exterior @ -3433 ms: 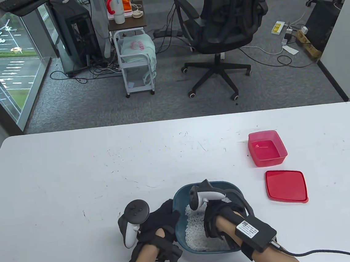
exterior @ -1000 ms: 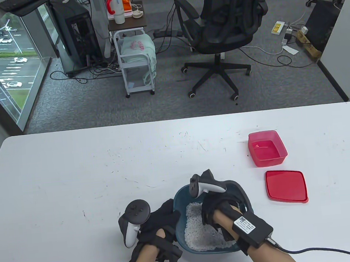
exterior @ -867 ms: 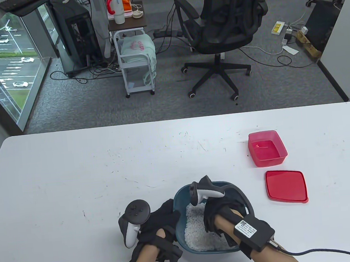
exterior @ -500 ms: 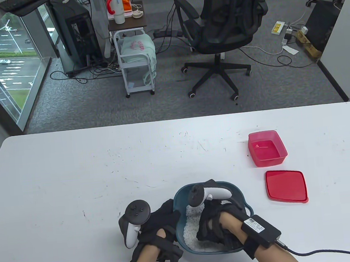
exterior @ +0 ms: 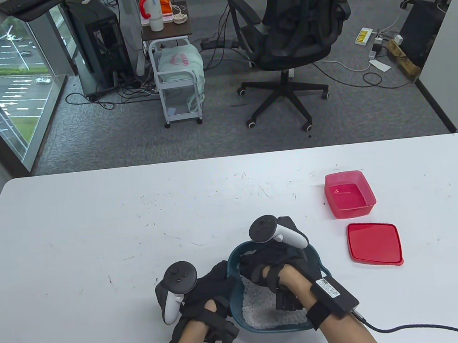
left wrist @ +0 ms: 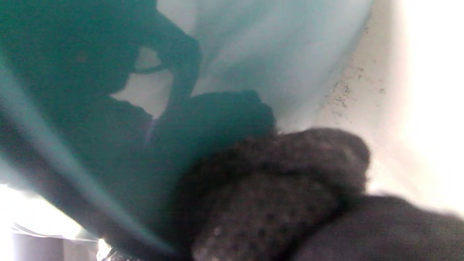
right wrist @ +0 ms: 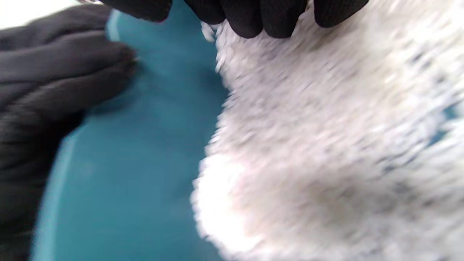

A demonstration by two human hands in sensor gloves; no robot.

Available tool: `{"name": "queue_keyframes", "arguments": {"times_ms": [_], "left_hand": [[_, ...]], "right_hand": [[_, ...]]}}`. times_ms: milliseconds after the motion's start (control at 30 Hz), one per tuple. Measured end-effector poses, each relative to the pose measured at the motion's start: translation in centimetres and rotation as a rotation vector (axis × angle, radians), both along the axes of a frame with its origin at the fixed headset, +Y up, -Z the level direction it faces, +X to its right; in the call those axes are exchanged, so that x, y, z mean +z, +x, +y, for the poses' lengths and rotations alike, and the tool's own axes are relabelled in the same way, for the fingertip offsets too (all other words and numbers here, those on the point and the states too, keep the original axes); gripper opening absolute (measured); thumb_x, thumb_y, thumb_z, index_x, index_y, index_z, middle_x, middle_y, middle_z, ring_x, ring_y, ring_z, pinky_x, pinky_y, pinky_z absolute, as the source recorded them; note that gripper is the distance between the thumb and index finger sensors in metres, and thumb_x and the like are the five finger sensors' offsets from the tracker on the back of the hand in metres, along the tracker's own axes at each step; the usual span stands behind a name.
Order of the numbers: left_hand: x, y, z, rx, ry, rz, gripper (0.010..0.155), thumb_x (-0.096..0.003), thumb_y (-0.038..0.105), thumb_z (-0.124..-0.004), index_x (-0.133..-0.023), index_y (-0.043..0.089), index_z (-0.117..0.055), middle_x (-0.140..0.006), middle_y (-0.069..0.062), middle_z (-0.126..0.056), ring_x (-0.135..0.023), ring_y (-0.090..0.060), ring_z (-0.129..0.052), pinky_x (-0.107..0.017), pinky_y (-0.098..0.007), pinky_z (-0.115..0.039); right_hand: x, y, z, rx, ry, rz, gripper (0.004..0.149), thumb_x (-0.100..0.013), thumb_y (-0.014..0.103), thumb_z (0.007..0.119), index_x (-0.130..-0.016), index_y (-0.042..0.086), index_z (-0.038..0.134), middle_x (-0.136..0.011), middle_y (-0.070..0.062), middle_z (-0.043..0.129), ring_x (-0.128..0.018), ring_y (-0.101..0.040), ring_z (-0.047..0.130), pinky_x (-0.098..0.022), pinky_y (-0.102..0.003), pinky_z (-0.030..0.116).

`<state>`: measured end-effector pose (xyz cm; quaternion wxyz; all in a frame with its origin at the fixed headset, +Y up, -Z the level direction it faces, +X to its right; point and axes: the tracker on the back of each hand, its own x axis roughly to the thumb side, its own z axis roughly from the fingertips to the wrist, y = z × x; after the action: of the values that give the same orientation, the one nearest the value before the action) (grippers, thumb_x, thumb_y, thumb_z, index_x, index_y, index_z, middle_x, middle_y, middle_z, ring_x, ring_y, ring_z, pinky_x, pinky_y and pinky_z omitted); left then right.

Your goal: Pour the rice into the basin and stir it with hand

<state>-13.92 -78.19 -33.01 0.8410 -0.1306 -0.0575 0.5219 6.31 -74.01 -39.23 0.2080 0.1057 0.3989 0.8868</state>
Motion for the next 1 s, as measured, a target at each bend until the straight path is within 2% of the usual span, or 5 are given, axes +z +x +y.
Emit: {"name": "queue_keyframes", "arguments": {"times_ms": [267, 500, 700, 900, 1000], "left_hand": [[0.0, 0.0, 0.0, -0.001, -0.002, 0.011, 0.064, -0.0486, 0.029, -0.083, -0.102, -0.001, -0.067, -0.091, -0.031, -0.083, -0.007, -0.016, -0.109, 0.001, -0.025, -0.097], [0.1, 0.0, 0.0, -0.001, -0.004, 0.021, 0.063, -0.0485, 0.029, -0.083, -0.102, -0.001, -0.068, -0.091, -0.031, -0.083, -0.007, -0.016, -0.109, 0.002, -0.025, -0.097], [0.1, 0.1, 0.0, 0.001, -0.007, 0.025, 0.063, -0.0486, 0.029, -0.083, -0.102, -0.001, -0.067, -0.091, -0.031, -0.083, -0.007, -0.016, -0.109, 0.002, -0.025, -0.097], [0.1, 0.1, 0.0, -0.002, -0.005, 0.019, 0.064, -0.0486, 0.029, -0.083, -0.102, -0.001, -0.067, -0.091, -0.031, -0.083, -0.007, -0.016, -0.109, 0.001, -0.025, -0.097], [0.0, 0.0, 0.0, 0.000, -0.005, 0.005, 0.064, -0.0486, 0.029, -0.083, -0.103, -0.001, -0.067, -0.092, -0.031, -0.082, -0.007, -0.016, -0.109, 0.001, -0.026, -0.097]], "right_hand": [[1.2, 0.7, -0.2, 0.572, 0.073, 0.083, 0.063, -0.039, 0.037, 0.074, -0.089, -0.002, 0.074, -0.084, -0.030, 0.085, -0.069, -0.051, 0.089, -0.045, -0.061, 0.076], [3.3, 0.2, -1.6, 0.625, -0.047, 0.191, 0.064, -0.034, 0.038, 0.077, -0.070, -0.013, 0.090, -0.054, -0.034, 0.106, -0.034, -0.050, 0.107, -0.021, -0.059, 0.086], [4.2, -0.1, -2.2, 0.291, -0.204, 0.258, 0.063, -0.033, 0.039, 0.078, -0.064, -0.014, 0.095, -0.046, -0.034, 0.110, -0.026, -0.049, 0.108, -0.017, -0.058, 0.086], [3.8, -0.9, -1.8, -0.186, -0.327, 0.272, 0.066, -0.035, 0.038, 0.078, -0.083, -0.007, 0.080, -0.078, -0.031, 0.093, -0.064, -0.053, 0.093, -0.043, -0.064, 0.077], [2.9, -1.3, -1.4, -0.239, -0.282, 0.237, 0.068, -0.037, 0.038, 0.076, -0.090, -0.003, 0.069, -0.090, -0.029, 0.076, -0.079, -0.052, 0.076, -0.051, -0.067, 0.066]]}}
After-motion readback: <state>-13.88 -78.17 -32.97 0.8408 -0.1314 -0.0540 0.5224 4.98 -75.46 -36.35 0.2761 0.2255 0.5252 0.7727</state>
